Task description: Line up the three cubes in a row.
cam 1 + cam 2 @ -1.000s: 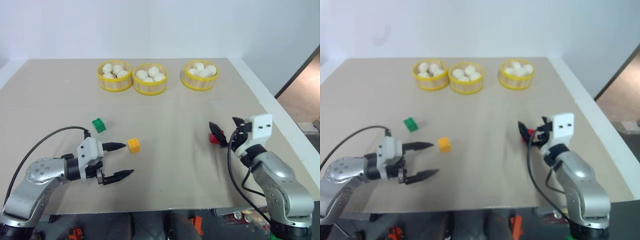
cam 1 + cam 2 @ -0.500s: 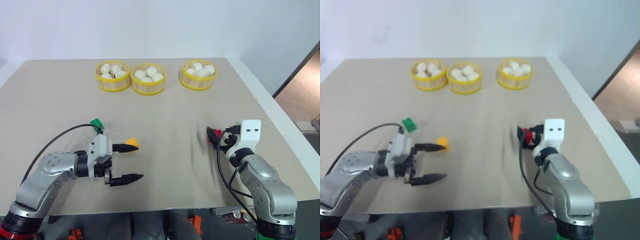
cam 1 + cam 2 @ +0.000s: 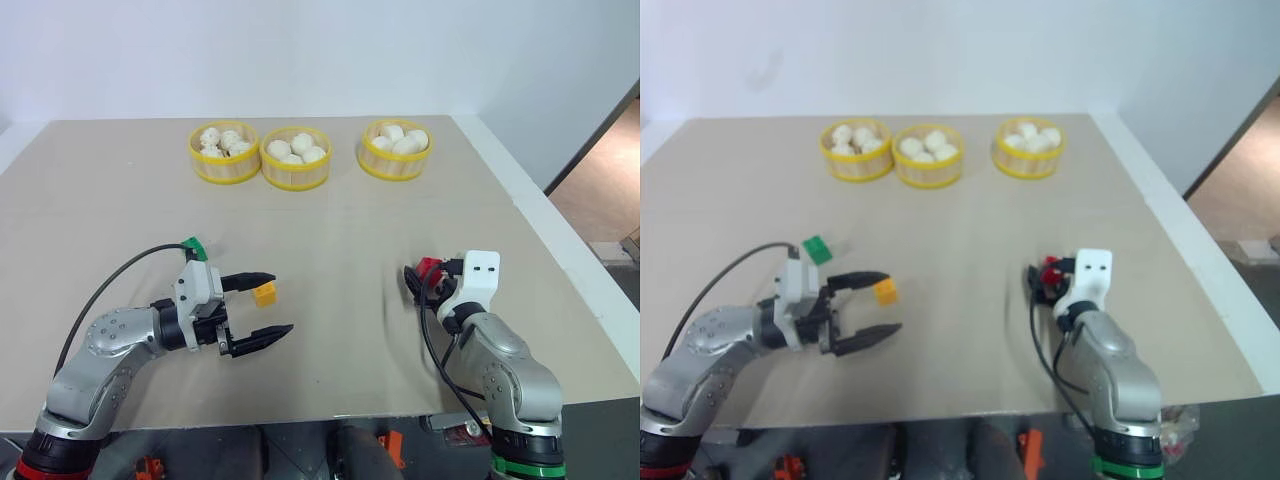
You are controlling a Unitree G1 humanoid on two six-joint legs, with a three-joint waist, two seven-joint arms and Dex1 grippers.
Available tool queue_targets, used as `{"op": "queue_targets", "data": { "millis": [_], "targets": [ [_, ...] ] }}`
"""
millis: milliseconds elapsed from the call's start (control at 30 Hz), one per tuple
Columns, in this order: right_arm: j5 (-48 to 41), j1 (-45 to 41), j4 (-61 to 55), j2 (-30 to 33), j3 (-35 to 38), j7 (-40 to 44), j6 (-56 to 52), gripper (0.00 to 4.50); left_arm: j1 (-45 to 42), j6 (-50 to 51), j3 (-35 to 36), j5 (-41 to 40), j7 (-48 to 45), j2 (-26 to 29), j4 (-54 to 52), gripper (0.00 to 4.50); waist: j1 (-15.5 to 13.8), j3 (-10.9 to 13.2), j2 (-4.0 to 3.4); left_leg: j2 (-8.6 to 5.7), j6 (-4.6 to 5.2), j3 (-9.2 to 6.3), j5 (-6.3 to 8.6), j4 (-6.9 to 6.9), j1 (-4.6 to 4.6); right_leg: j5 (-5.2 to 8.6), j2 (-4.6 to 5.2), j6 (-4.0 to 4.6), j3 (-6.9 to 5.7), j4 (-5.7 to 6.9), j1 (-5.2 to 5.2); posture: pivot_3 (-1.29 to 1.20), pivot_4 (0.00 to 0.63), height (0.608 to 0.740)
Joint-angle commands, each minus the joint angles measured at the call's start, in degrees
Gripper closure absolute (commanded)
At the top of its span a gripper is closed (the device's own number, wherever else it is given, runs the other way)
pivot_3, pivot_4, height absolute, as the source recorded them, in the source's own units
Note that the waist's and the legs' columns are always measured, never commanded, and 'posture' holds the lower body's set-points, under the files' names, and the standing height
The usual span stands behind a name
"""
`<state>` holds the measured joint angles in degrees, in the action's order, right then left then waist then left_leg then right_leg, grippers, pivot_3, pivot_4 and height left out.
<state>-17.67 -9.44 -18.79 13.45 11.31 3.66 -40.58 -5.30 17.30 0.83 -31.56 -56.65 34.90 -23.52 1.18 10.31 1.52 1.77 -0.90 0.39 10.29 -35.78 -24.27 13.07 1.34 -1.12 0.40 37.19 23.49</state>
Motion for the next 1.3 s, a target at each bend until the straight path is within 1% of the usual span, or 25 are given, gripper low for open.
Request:
{"op": "queue_targets", "data": {
  "millis": [33,67,100,133,233,267,467,733,1000,1133,1200,1300],
  "targets": [
    [0.23,-0.75,-0.83,0.09,0.44,0.39,1.59,1.11,0.38,-1.47,0.67,0.24,0.15,0.22,-1.67,0.0,0.0,0.0,0.0,0.0,0.0,0.01,0.0,0.0,0.0,0.0,0.0,-0.01,0.02,0.0,0.0,0.0,0.15,0.74],
    [0.3,-0.86,-0.7,0.03,0.41,0.34,1.66,1.42,0.49,-1.55,0.65,0.32,0.13,0.22,-1.66,0.0,0.0,0.0,0.0,0.0,0.0,0.02,0.0,0.0,0.0,0.0,0.0,-0.01,0.02,0.0,0.0,0.0,0.15,0.74],
    [0.4,-1.04,-0.55,-0.03,0.41,0.22,1.72,1.84,0.57,-1.61,0.61,0.42,0.16,0.2,-1.65,0.0,0.0,0.0,0.0,0.0,0.0,0.03,0.0,0.0,0.0,0.0,0.0,-0.01,0.04,0.0,0.01,0.0,0.15,0.74],
    [0.53,-1.21,-0.44,-0.07,0.36,0.08,1.76,2.11,0.61,-1.65,0.59,0.49,0.19,0.19,-1.63,0.0,0.0,0.0,0.0,0.0,0.0,0.05,0.0,0.0,0.0,0.0,0.0,-0.01,0.05,0.0,0.01,0.0,0.15,0.74],
    [1.07,-1.46,-0.3,-0.05,0.06,-0.06,1.81,3.13,0.71,-1.67,0.38,0.62,0.44,0.18,-1.65,0.0,0.0,0.0,0.0,0.01,0.0,0.07,0.0,0.0,0.01,-0.01,-0.01,-0.02,0.09,0.0,0.02,0.0,0.15,0.74],
    [1.55,-1.43,-0.22,0.17,-0.2,-0.02,1.95,3.23,0.74,-1.57,0.31,0.6,0.58,0.16,-1.74,0.0,0.0,0.0,0.0,0.01,0.0,0.07,0.0,0.0,0.02,-0.01,-0.02,-0.02,0.11,0.0,0.01,0.0,0.15,0.74],
    [2.33,-2.02,0.28,0.8,0.07,0.63,1.89,3.23,0.85,-1.11,0.26,0.46,1.05,0.07,-2.07,0.0,0.0,0.0,0.0,0.0,0.0,0.14,0.0,0.0,0.02,-0.02,-0.02,-0.04,0.2,0.0,0.02,0.0,0.15,0.74],
    [2.91,-2.82,1.62,4.09,-1.45,5.13,2.62,3.23,0.95,-0.86,0.37,0.36,2.25,-0.04,-2.11,0.0,0.01,0.0,0.0,0.0,0.0,0.3,0.0,0.0,0.04,-0.06,-0.02,-0.11,0.39,0.0,0.07,0.0,0.15,0.74],
    [3.3,-2.94,2.76,5.08,-2.28,7.73,4.48,3.23,1.81,-0.43,0.54,0.31,3.61,0.11,-2.74,0.0,0.01,0.0,0.0,0.0,0.0,0.39,0.0,0.01,0.04,-0.08,-0.03,-0.13,0.48,0.0,0.11,0.0,0.15,0.74],
    [1.27,-5.79,2.77,10.68,-6.74,19.8,7.6,3.23,3.51,0.05,1.1,-0.07,3.97,0.59,-3.51,0.0,0.17,0.0,0.0,0.0,0.0,0.47,0.0,0.0,0.04,-0.1,-0.03,-0.17,0.56,0.0,0.14,0.0,0.15,0.74],
    [-0.92,-8.81,3.56,12.06,-7.89,24.58,7.38,3.23,4.33,0.09,1.47,-0.06,3.89,0.92,-3.92,0.0,0.24,0.01,0.01,0.02,0.0,0.56,0.0,0.0,0.05,-0.16,-0.04,-0.16,0.62,0.0,0.19,0.0,0.15,0.74],
    [-3.45,-13.76,5.06,14.41,-11.36,34.38,8.5,3.23,5.51,0.58,2.22,-0.41,4.08,1.46,-4.75,0.0,0.17,0.01,0.01,0.08,0.01,0.55,0.0,-0.03,0.05,-0.21,-0.11,-0.11,0.6,0.0,0.2,0.0,0.15,0.74]
  ]
}}
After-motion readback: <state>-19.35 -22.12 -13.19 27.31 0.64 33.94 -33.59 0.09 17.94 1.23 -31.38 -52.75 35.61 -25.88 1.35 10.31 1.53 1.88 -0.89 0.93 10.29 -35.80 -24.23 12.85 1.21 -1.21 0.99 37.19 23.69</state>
